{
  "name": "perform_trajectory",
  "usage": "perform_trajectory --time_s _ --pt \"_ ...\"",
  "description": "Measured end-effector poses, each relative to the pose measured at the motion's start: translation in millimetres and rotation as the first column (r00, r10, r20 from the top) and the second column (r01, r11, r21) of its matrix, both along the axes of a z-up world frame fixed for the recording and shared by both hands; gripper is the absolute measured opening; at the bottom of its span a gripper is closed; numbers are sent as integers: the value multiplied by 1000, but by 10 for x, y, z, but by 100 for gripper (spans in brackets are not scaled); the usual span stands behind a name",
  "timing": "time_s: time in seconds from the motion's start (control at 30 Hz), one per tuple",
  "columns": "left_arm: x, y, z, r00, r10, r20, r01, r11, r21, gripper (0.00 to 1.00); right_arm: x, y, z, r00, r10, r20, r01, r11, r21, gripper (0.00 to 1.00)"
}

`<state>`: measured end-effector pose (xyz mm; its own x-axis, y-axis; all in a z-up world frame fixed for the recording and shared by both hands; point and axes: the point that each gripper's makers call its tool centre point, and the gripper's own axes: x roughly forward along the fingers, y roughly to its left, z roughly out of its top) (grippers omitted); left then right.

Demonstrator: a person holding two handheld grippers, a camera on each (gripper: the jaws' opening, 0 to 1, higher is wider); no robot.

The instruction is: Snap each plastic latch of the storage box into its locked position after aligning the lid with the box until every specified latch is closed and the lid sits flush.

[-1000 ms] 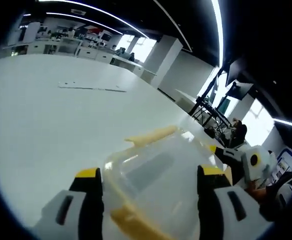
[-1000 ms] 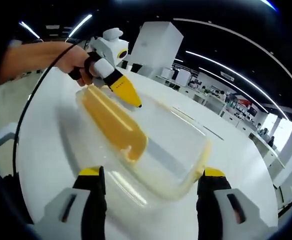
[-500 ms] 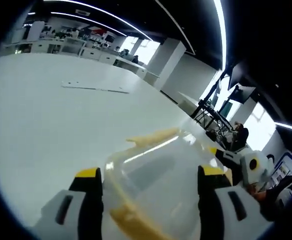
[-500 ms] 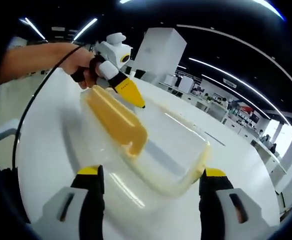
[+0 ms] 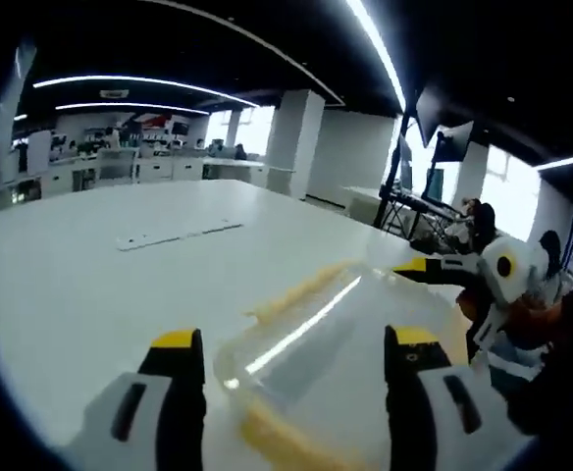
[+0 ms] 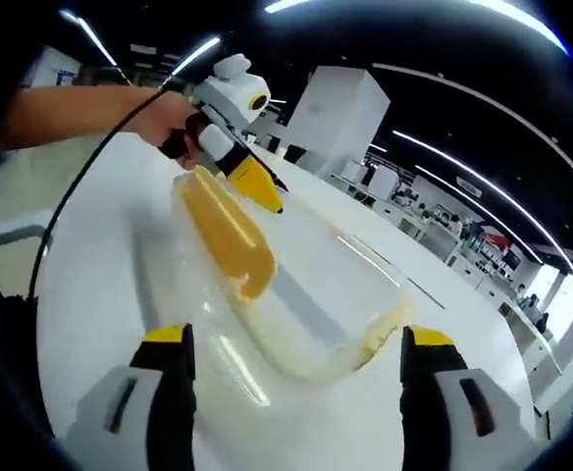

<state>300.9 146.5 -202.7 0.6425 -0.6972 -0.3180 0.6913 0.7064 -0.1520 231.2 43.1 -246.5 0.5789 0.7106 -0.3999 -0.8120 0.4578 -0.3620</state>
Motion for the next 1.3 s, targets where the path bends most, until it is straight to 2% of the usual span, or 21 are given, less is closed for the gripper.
perform_trajectory --time_s 0.07,0.1,0.23,0.3,0.37,0.53,0.67,0.77,0.93,1.03,1.13,1.23,1.27,1.3 --pt "-42 27 36 999 1 40 -2 1000 20 69 -24 -33 24 999 19 -25 -18 999 45 91" --pt "-63 41 36 999 -1 44 0 1000 24 68 -34 -52 54 999 30 -33 -28 997 69 90" --pt "-162 111 33 998 -8 63 6 999 36 69 45 -156 144 998 50 -24 -49 997 61 89" --pt "-211 142 44 998 -11 64 9 999 39 70 60 -182 207 996 88 -5 -88 995 42 89" --pt "-285 151 31 998 -17 58 15 999 47 72 28 -196 293 993 114 -17 -112 991 66 90" --pt "-447 146 -3 999 -26 32 24 999 35 73 160 -258 497 994 110 -19 -107 990 91 89" --pt "-531 150 4 999 -23 32 22 999 36 75 198 -276 542 994 105 -11 -104 993 55 93" --pt "-601 141 5 999 -30 28 29 999 39 77 213 -243 594 990 141 -3 -141 990 10 93" --pt "-706 190 116 996 -15 88 12 999 31 78 171 -206 673 980 194 -49 -194 981 -1 91" --pt "-757 197 127 994 -9 105 5 999 43 79 169 -175 741 973 223 -64 -224 975 -11 91" --pt "-789 215 106 987 -7 158 -12 993 120 79 228 -129 791 962 260 -83 -264 964 -42 91" --pt "-840 198 58 975 -31 221 -20 974 224 79 245 -66 763 931 340 -135 -355 928 -115 91" --pt "-865 183 16 968 -50 246 -20 961 275 79 254 -49 755 920 363 -148 -383 914 -136 92" --pt "-891 181 -43 967 -66 247 -16 949 316 79 250 -28 744 908 388 -160 -412 898 -158 92"
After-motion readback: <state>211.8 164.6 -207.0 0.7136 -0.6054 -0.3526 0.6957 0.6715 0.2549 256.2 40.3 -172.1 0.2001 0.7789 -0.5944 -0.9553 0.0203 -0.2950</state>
